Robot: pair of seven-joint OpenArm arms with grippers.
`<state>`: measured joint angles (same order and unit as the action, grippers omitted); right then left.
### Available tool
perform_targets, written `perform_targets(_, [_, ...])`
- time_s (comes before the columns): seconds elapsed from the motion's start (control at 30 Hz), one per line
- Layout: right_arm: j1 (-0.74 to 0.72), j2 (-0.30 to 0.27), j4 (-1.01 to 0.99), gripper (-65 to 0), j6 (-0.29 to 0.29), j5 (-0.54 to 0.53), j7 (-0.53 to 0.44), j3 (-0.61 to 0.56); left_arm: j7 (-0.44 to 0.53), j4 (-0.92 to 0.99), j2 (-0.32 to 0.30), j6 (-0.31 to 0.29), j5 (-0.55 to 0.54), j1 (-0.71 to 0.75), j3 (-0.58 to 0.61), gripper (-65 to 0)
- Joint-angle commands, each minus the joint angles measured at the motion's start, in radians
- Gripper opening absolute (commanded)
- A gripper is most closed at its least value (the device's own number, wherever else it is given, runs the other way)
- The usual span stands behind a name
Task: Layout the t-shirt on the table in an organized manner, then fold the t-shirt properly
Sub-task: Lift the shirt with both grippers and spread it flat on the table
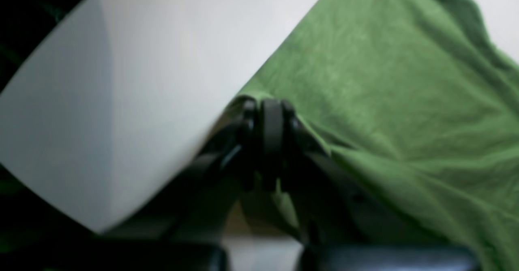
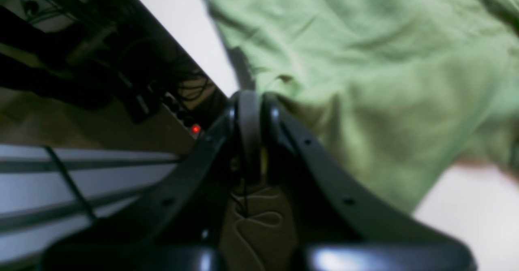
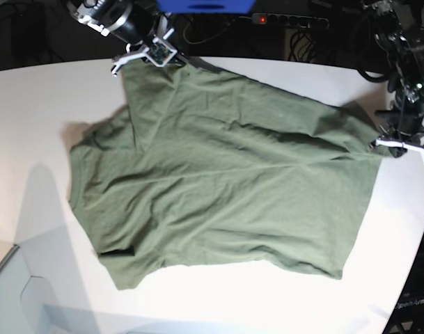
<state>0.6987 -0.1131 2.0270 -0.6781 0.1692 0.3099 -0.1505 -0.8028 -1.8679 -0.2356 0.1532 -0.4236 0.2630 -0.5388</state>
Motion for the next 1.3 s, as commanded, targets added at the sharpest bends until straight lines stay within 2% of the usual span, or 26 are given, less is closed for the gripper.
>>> perform_targets(0.0, [0.025, 0.0, 0.014, -65.0, -0.02, -0.029, -0.03, -0.036, 0.021, -0.012, -0.014, 0.0, 0.002, 0.008, -0.005, -64.9])
perform_targets(0.13, [0.028, -0.006, 0.013, -65.0, -0.02, -0.029, -0.012, -0.093, 0.021, -0.023, -0.014, 0.0, 0.002, 0.069, -0.005, -64.9])
perform_targets(0.33, [0.022, -0.007, 0.013, -65.0, -0.02, -0.029, 0.071, -0.093, 0.02, -0.026, -0.014, 0.0, 0.002, 0.16, -0.01, -64.6])
perform_targets(0.53, [-0.011, -0.007, 0.008, -65.0, -0.02, -0.027, 0.077, -0.088, 0.02, -0.026, -0.015, -0.002, 0.002, 0.184, -0.008, -64.6])
perform_targets(0.73, [-0.043, -0.006, 0.004, -65.0, -0.02, -0.027, 0.077, -0.016, 0.02, -0.026, -0.015, -0.002, 0.002, 0.184, -0.005, -64.3])
perform_targets(0.8, [-0.047, -0.003, 0.004, -64.4, -0.02, -0.027, 0.077, 0.018, 0.0, -0.026, -0.015, -0.002, 0.002, 0.183, -0.005, -59.9])
perform_targets(0.87, [-0.058, -0.003, 0.004, -59.2, -0.02, -0.027, 0.077, 0.039, -0.046, -0.026, -0.014, -0.002, 0.002, 0.173, -0.007, -50.0])
perform_targets(0.97, [-0.058, -0.003, 0.004, -47.3, -0.02, -0.029, 0.077, 0.076, -0.085, -0.026, -0.012, -0.002, 0.002, 0.155, -0.007, -32.3])
perform_targets(1.03, [-0.073, -0.003, 0.004, -39.6, -0.02, -0.029, 0.077, 0.091, -0.088, -0.029, -0.012, -0.002, 0.002, 0.155, -0.007, -25.6])
perform_targets(1.17, [-0.081, 0.0, 0.002, -28.0, -0.02, -0.032, 0.077, 0.131, -0.088, -0.058, 0.009, -0.002, 0.001, 0.155, -0.011, -24.6])
perform_targets(1.27, [-0.101, 0.014, 0.002, -25.8, -0.02, -0.033, 0.076, 0.142, -0.094, -0.098, 0.026, -0.002, 0.001, 0.155, -0.013, -24.5])
